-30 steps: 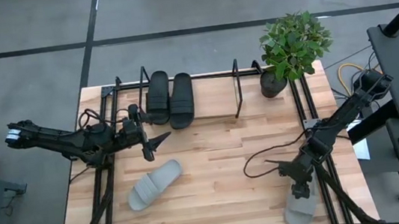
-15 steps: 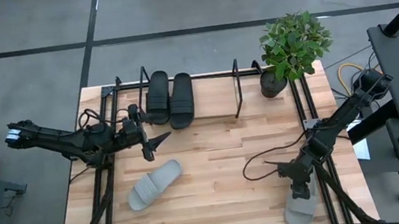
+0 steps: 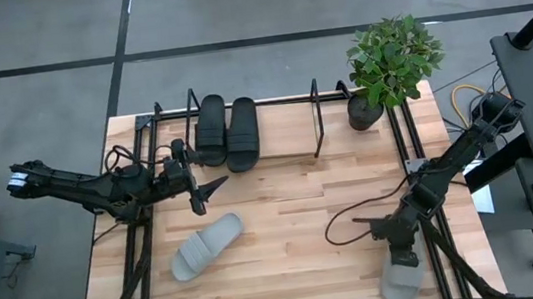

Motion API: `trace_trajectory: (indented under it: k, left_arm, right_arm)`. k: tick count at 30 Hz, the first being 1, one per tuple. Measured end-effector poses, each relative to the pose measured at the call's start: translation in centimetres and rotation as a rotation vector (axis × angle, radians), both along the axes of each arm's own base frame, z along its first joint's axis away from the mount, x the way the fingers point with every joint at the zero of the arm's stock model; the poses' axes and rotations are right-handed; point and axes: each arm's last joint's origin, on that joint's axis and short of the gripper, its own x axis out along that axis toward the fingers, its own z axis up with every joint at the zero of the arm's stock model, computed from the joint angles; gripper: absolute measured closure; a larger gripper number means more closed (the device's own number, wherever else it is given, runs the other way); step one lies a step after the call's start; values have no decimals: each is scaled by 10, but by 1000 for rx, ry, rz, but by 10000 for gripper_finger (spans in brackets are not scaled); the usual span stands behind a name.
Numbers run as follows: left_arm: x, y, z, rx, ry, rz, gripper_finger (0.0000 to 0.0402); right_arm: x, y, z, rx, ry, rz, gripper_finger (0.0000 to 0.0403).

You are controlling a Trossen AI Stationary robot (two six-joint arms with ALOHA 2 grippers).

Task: Pick and place slides into the shelf
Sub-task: Put the right gray slipper on the shelf

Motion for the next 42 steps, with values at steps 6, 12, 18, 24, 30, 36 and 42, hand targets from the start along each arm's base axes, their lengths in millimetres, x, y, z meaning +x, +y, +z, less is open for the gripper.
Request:
trace_trajectory:
  k: [6, 12, 18, 24, 30, 36, 42]
  left_arm:
    - [0, 0, 0, 0, 0, 1, 109]
    - [0, 0, 0, 0, -1, 0, 109]
    - [0, 0, 1, -1, -6, 0, 109]
    - [0, 0, 2, -1, -19, 1, 109]
    - [0, 0, 2, 0, -19, 1, 109]
    - [0, 0, 2, 0, -20, 1, 109]
    - [0, 0, 2, 4, -19, 1, 109]
  right_arm:
    - [12, 5, 9, -2, -264, 2, 393]
    - [17, 1, 9, -145, -390, -115, 393]
    - [22, -4, 11, -293, -515, -276, 394]
    - [31, -3, 28, -378, -637, -410, 394]
    - [45, 4, 64, -451, -827, -450, 394]
    - [53, 5, 98, -600, -972, -534, 394]
    - [59, 7, 127, -727, -1136, -576, 394]
